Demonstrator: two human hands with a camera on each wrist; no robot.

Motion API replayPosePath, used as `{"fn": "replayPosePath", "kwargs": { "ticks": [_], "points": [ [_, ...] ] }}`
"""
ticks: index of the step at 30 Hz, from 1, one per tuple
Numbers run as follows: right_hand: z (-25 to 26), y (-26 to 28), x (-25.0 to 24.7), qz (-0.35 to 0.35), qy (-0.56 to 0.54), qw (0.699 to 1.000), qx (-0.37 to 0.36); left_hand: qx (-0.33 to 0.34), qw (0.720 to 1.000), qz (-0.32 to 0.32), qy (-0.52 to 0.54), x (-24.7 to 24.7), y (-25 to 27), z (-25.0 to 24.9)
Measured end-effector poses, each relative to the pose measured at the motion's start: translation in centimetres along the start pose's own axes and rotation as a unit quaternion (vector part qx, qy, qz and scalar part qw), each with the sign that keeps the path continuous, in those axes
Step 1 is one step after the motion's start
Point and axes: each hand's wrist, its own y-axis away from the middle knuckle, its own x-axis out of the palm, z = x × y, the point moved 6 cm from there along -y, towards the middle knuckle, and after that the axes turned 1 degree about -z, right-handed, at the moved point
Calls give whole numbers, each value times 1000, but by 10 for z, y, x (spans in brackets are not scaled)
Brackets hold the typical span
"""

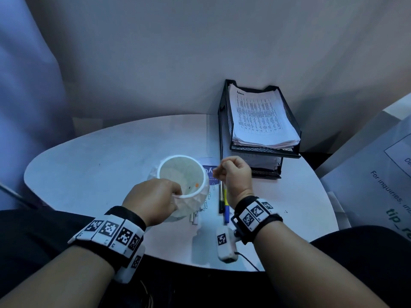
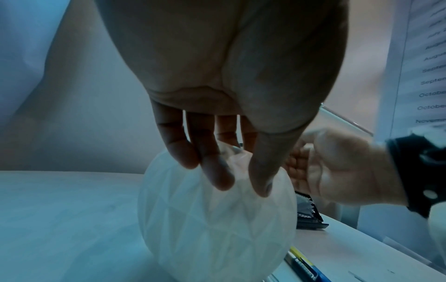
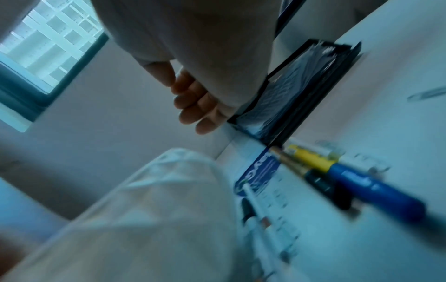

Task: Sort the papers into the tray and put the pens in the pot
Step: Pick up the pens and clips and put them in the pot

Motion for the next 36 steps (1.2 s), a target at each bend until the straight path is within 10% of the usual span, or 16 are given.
{"fn": "replayPosePath", "kwargs": {
  "ticks": [5,11,21,29,36],
  "points": [
    [-42,-28,-69,-105,280,952,63,-24,999,-16,14,-3,-3,12],
    [-81,-26,-81,-56,470,877,80,-51,998,-25,37,-8,-5,25],
    [-81,-31,-87,-45,538,838,78,-78,995,-29,61,-13,-9,38],
    [-52,-33,-36,-33,445,895,14,-80,994,-31,75,-13,-11,38],
    [-79,-23,22,90,616,781,48,-94,992,-34,76,-16,-10,50]
  ]
}}
